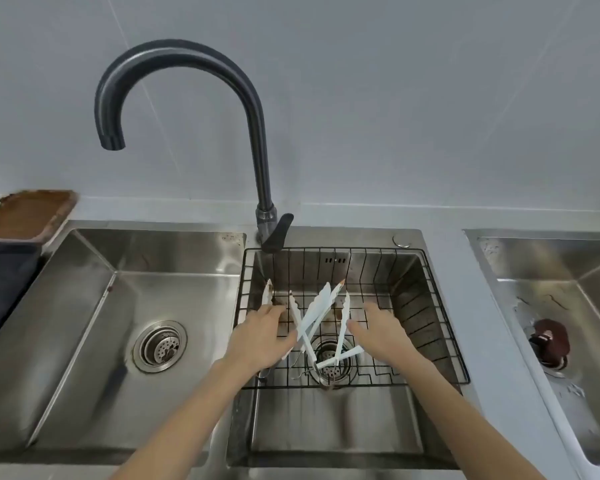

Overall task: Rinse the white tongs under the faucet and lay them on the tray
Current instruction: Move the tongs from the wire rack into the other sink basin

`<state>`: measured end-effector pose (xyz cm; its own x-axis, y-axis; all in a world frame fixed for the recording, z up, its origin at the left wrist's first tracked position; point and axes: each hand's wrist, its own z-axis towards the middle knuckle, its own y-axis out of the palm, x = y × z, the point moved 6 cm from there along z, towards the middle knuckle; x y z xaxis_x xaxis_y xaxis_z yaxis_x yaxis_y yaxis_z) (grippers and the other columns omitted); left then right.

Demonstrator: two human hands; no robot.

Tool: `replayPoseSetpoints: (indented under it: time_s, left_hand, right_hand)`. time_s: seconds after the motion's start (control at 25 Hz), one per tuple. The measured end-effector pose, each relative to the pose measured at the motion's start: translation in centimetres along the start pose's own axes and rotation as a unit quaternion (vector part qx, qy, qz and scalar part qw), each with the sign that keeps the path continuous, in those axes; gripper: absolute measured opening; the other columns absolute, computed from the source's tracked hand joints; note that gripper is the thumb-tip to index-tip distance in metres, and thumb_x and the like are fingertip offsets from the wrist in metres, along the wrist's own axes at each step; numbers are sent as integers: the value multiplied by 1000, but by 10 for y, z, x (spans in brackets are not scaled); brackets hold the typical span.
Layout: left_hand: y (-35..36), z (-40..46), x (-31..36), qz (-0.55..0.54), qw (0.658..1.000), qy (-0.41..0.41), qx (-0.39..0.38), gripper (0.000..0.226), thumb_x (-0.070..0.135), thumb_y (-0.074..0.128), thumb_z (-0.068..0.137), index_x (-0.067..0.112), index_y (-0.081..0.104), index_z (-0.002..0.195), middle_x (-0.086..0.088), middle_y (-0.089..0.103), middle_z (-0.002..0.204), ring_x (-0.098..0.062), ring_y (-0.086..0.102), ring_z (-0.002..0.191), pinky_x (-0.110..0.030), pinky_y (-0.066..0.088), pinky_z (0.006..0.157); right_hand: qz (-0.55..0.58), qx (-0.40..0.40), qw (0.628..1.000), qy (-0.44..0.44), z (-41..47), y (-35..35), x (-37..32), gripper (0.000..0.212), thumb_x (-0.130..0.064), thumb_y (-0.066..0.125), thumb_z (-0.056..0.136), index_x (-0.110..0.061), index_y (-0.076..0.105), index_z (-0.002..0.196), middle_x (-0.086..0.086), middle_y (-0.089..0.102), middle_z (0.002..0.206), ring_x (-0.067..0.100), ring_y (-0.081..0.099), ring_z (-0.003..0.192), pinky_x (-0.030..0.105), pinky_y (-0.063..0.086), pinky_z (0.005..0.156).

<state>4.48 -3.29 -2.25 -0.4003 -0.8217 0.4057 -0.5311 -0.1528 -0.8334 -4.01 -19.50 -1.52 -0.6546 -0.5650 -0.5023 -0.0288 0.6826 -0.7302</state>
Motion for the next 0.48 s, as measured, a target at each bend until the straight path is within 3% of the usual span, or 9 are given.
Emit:
replayPoseSetpoints:
  time_s: [0.08,0.2,0.36,0.48]
  left_hand:
    - [8,3,-2,-5,1000,-10,-17,58,43,44,89,18,33,140,-2,40,145,-23,41,131,-38,41,102]
    - [19,3,-6,7,999,-18,-37,59,43,44,89,19,32,141,-2,39,146,-23,39,131,-38,40,101]
    - [24,2,-9,17,999,-24,-28,56,44,44,89,19,36,139,-2,44,141,-22,43,127,-36,42,97]
    - [28,0,-12,17,999,-27,-19,55,44,44,89,20,37,138,-1,45,139,-21,39,127,-35,41,97]
  right_hand:
    - [21,-17,1000,14,1,9,5,45,-30,42,94,-5,39,131,13,56,106,21,50,91,28,38,73]
    - [33,-43,998,38,1,27,14,49,-31,43,94,-3,38,133,18,57,117,28,55,107,31,41,82]
    - [67,-63,994,60,4,42,23,50,-31,44,93,-2,37,132,0,51,72,19,52,77,28,41,70]
    - [91,-71,991,71,3,48,22,48,-28,45,92,-3,37,133,-2,53,73,17,51,77,26,40,66]
